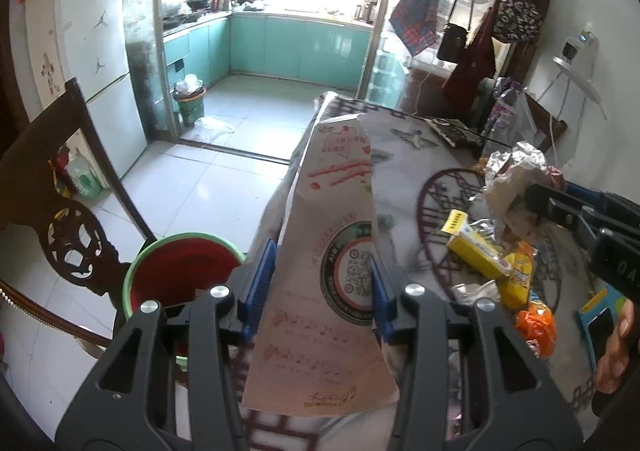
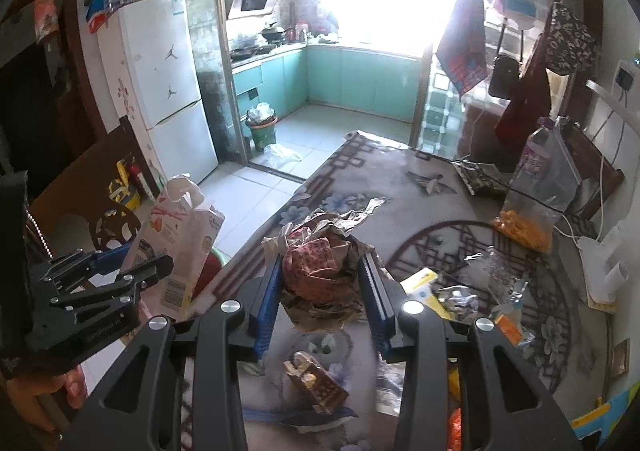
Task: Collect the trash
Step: 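Move both tools over the red bucket and open them to drop bag and wrapper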
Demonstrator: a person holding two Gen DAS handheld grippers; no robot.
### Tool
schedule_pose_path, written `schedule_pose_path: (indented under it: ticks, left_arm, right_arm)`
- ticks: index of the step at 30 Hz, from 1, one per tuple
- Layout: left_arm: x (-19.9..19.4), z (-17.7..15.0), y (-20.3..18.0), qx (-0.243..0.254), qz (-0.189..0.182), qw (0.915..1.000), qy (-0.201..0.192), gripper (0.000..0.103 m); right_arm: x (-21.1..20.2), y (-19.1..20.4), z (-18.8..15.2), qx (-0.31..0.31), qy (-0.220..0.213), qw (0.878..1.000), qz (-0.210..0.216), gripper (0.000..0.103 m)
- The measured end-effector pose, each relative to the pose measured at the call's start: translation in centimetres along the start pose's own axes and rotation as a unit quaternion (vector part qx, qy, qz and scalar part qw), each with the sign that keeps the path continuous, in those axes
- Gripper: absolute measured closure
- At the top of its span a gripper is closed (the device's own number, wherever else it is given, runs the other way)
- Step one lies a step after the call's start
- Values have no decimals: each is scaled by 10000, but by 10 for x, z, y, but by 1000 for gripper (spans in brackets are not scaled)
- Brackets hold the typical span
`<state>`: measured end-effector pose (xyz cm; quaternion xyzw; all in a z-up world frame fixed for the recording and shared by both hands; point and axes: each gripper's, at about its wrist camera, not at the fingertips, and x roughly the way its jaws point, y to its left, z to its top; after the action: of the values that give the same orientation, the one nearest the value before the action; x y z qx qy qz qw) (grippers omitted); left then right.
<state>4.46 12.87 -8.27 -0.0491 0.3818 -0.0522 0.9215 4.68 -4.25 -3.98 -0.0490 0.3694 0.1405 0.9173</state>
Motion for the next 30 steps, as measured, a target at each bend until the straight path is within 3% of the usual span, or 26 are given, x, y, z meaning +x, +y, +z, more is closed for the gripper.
schedule_pose_path:
  ticks: [17,25,30]
  left_arm:
    - [14,-7,133,-437,441,9974,365,61]
    - [35,-15,182,-485,541,9951,667,61]
    - [46,-19,206,-560,536,9936,825,61]
  right_arm:
    - [70,105,16,-180,531,9976,414,64]
    - [134,151,13,-229,1111,9876,1089,64]
    - [179,178,12,-356,1494,9814,1156,64]
